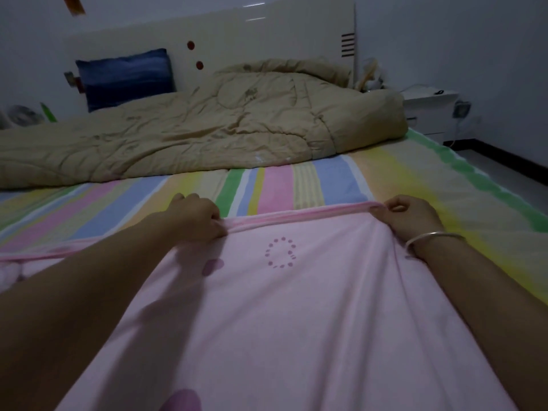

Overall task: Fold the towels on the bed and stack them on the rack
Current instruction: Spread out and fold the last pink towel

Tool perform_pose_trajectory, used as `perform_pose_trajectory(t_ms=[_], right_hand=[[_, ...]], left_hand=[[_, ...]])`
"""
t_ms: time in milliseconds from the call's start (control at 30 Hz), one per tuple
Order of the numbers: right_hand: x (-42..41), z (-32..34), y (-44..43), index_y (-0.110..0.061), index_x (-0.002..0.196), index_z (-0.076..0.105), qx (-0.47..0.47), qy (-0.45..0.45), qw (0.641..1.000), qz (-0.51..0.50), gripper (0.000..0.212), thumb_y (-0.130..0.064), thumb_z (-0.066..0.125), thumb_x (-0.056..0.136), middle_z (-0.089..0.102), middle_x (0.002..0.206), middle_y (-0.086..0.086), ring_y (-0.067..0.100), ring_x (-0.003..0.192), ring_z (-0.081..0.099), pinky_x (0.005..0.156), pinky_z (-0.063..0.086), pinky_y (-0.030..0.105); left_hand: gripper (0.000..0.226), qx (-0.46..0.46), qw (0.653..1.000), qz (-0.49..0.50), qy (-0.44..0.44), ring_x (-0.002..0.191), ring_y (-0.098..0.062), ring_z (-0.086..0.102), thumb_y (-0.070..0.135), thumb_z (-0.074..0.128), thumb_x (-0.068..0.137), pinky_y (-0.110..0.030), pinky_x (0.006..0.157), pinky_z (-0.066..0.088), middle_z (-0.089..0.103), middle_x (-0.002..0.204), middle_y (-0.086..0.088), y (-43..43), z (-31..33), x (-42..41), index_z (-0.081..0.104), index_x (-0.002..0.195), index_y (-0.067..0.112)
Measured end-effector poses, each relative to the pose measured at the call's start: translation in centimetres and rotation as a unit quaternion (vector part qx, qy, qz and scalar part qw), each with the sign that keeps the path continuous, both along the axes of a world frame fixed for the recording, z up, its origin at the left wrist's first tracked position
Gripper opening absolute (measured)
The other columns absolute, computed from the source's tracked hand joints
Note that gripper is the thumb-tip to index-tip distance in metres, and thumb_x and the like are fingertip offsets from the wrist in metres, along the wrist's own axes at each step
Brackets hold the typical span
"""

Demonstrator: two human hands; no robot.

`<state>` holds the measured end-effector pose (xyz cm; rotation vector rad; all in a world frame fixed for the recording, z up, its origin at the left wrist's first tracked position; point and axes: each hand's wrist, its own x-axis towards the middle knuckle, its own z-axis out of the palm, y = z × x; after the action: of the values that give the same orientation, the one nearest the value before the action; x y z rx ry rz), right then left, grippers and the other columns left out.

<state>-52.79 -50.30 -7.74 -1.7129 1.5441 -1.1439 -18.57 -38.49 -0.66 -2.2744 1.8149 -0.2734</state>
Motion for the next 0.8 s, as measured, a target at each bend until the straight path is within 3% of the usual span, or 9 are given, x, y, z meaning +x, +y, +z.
perform_pose_trajectory(t_ms=[67,200,267,400,467,567,633,733,800], right_hand=[[0.0,-0.1,-0.2,-0.017,0.070,0.063,0.020,-0.090,0.996,0.008,0.018,-0.024,0.079,0.075,0.063,0.077,0.006,0.018,0.075,0.054,0.072,0.041,0.025],[-0.1,0.3,-1.1,-0.012,0.084,0.069,0.061,-0.146,0.987,0.020,0.015,-0.022,0.079,0.077,0.064,0.081,0.006,0.013,0.068,0.054,0.059,0.046,0.015],[-0.4,0.3,-1.7,-0.008,0.091,0.072,0.071,-0.134,0.988,0.022,0.023,-0.023,0.079,0.076,0.067,0.086,0.010,0.017,0.075,0.057,0.069,0.047,0.020],[0.1,-0.6,-2.5,-0.003,0.099,0.072,0.063,-0.132,0.989,0.006,0.033,-0.024,0.080,0.075,0.070,0.097,0.012,0.019,0.085,0.061,0.082,0.051,0.030],[0.1,-0.9,-2.4,-0.004,0.099,0.073,0.027,-0.067,0.997,-0.035,0.037,-0.031,0.080,0.075,0.071,0.101,0.013,0.023,0.094,0.065,0.088,0.049,0.032],[0.7,-1.0,-1.5,-0.009,0.096,0.074,-0.012,0.040,0.996,-0.075,0.034,-0.038,0.075,0.078,0.072,0.102,0.013,0.029,0.098,0.065,0.082,0.046,0.029],[1.0,-0.8,-0.9,-0.010,0.095,0.075,-0.024,0.079,0.993,-0.083,0.035,-0.041,0.072,0.079,0.072,0.101,0.014,0.032,0.097,0.065,0.079,0.046,0.031],[1.1,-0.7,-0.5,-0.011,0.096,0.074,-0.010,0.124,0.989,-0.084,0.036,-0.043,0.069,0.081,0.071,0.102,0.015,0.035,0.099,0.063,0.078,0.046,0.032],[1.1,-0.3,-0.1,-0.010,0.096,0.073,0.023,0.119,0.991,-0.053,0.038,-0.044,0.069,0.081,0.070,0.104,0.015,0.034,0.100,0.063,0.081,0.046,0.033]], left_hand=[[0.021,-0.069,0.997,0.005,0.029,0.108,-0.023,0.045,0.047,0.053,0.092,-0.035,0.090,0.030,0.063,0.108,-0.001,-0.2,-0.6,0.2,0.060,0.103,0.030],[0.017,-0.177,0.973,0.053,0.140,0.105,-0.027,0.052,0.046,0.060,0.089,-0.036,0.084,0.038,0.065,0.106,-0.004,-0.1,-2.4,0.3,0.058,0.093,0.029],[0.019,-0.205,0.961,0.077,0.169,0.097,-0.028,0.057,0.045,0.061,0.089,-0.034,0.077,0.045,0.065,0.103,-0.005,-0.3,-2.8,-0.2,0.060,0.090,0.026],[0.031,-0.216,0.967,0.124,0.061,0.096,-0.030,0.060,0.045,0.058,0.091,-0.034,0.078,0.044,0.066,0.101,-0.008,-0.8,-4.0,-1.5,0.066,0.100,0.016],[0.028,-0.230,0.964,0.132,-0.012,0.101,-0.031,0.057,0.038,0.056,0.093,-0.035,0.082,0.038,0.063,0.105,-0.010,-0.6,-5.1,-2.8,0.061,0.105,0.013],[0.026,-0.259,0.958,0.107,-0.068,0.106,-0.030,0.050,0.027,0.055,0.092,-0.038,0.086,0.036,0.053,0.113,-0.011,-0.5,-4.4,-5.2,0.052,0.113,0.012],[0.028,-0.278,0.959,0.062,-0.003,0.109,-0.030,0.048,0.022,0.057,0.090,-0.038,0.085,0.038,0.049,0.118,-0.010,0.5,-2.4,-8.0,0.052,0.117,0.015],[0.031,-0.212,0.959,-0.061,0.176,0.111,-0.024,0.053,0.038,0.057,0.090,-0.034,0.087,0.042,0.055,0.122,-0.001,5.1,-1.7,-13.3,0.057,0.118,0.026],[0.054,-0.085,0.972,-0.118,0.183,0.131,-0.022,0.042,0.059,0.045,0.091,-0.036,0.105,0.035,0.043,0.145,0.001,9.8,-3.6,-16.0,0.044,0.138,0.032]])
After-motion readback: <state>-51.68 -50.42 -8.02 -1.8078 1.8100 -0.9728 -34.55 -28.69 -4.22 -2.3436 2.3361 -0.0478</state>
